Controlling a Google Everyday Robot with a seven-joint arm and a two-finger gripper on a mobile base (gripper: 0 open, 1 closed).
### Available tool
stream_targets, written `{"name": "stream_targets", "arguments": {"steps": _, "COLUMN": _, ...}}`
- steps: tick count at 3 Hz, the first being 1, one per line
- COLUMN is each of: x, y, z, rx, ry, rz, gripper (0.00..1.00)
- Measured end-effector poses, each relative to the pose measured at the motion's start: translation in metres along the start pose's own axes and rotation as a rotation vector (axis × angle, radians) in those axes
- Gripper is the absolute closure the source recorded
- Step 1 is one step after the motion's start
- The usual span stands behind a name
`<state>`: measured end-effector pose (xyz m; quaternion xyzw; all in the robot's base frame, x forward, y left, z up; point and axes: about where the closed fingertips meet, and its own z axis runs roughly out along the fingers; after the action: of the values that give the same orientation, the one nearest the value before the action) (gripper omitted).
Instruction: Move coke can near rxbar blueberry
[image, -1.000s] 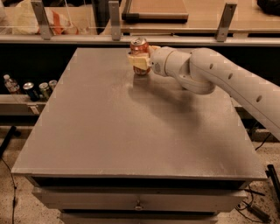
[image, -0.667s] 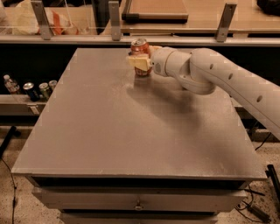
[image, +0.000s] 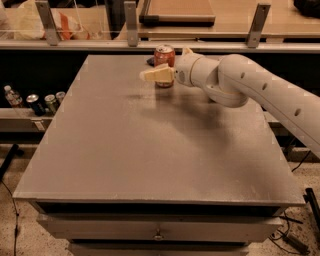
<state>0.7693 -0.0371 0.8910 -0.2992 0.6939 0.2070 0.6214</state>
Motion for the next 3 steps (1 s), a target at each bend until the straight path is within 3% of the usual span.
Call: {"name": "stream_targets", "arguments": {"steps": 3, "x": -0.014, "y": -0.002, "z": -0.050, "rx": 0.045, "ry": 0.061, "rz": -0.057, "gripper": 0.00}}
